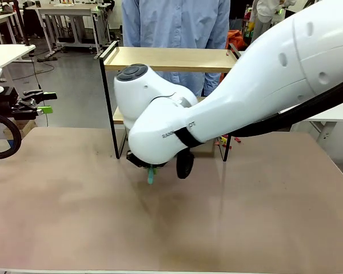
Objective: Clean the shelf.
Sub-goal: Clean the specific section of the Shelf indicated by the human with the Duster.
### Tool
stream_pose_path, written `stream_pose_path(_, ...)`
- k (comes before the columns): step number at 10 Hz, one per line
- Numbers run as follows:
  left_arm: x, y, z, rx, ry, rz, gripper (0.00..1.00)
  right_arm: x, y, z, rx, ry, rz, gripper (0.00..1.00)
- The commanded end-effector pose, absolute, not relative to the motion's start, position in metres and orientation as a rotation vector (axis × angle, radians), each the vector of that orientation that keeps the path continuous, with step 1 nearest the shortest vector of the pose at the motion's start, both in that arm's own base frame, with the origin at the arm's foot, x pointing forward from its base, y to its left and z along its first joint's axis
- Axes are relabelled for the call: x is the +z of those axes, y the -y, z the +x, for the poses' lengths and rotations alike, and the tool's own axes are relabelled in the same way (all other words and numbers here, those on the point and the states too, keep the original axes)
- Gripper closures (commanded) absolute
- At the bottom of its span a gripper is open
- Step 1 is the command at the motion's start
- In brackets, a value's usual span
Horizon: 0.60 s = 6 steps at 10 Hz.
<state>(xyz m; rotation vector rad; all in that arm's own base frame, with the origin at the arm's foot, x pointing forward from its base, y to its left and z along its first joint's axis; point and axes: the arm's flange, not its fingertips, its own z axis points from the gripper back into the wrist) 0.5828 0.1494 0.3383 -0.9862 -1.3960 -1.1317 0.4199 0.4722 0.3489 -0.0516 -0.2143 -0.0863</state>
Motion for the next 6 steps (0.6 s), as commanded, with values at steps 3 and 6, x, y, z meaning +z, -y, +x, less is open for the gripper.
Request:
stream_pose_path(3,0.342,-0.148,0.581,-1.139,1.396,-0.984,0.0,0.359,-0.386,0.416,-0.115,0.171,-0.056,0.87)
stream_pose_path(6,0.342,-0.148,0.581,-1.139,1.396,-0.984,0.0,0.351,-0.339,0.426,-0.132,0.111,-0.124,0.87)
